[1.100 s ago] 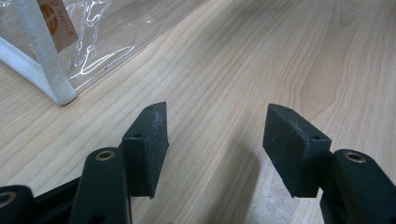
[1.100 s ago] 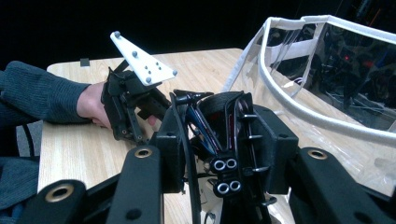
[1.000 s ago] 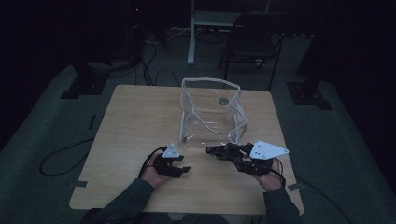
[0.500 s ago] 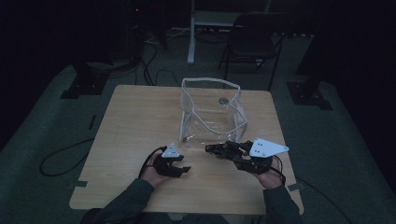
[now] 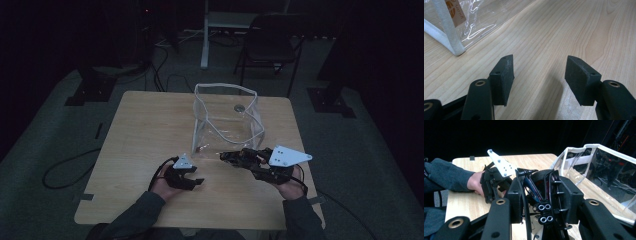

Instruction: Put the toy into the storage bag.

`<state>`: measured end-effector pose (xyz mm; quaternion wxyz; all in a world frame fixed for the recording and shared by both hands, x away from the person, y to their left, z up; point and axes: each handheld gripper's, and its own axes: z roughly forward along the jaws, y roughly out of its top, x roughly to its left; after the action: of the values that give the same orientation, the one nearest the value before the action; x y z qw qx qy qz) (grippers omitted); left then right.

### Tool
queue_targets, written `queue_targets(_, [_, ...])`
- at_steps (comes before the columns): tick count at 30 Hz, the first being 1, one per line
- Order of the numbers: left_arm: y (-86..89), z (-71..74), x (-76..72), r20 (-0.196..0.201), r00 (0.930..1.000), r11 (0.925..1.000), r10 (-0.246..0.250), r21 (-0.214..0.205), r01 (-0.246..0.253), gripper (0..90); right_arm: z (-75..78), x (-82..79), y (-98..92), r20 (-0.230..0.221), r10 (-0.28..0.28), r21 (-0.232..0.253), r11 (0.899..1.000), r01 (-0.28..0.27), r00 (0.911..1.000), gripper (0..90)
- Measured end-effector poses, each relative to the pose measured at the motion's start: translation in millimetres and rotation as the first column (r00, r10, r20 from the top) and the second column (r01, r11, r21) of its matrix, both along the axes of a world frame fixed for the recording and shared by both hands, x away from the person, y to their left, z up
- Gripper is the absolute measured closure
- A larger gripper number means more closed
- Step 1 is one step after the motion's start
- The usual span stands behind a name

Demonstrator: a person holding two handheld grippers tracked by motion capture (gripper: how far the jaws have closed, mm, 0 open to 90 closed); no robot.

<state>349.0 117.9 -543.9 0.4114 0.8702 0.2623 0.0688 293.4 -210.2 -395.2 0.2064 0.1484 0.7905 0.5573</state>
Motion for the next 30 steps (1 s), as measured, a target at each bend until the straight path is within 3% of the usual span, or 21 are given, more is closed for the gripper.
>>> queue_targets(30, [0.0,0.0,0.2,-0.001,1.0,1.0,0.001,0.001,-0.001,40.9,26.3,-0.2,-0.3,0.051,0.017,0.015,1.0,-0.017,0.9985,59.6])
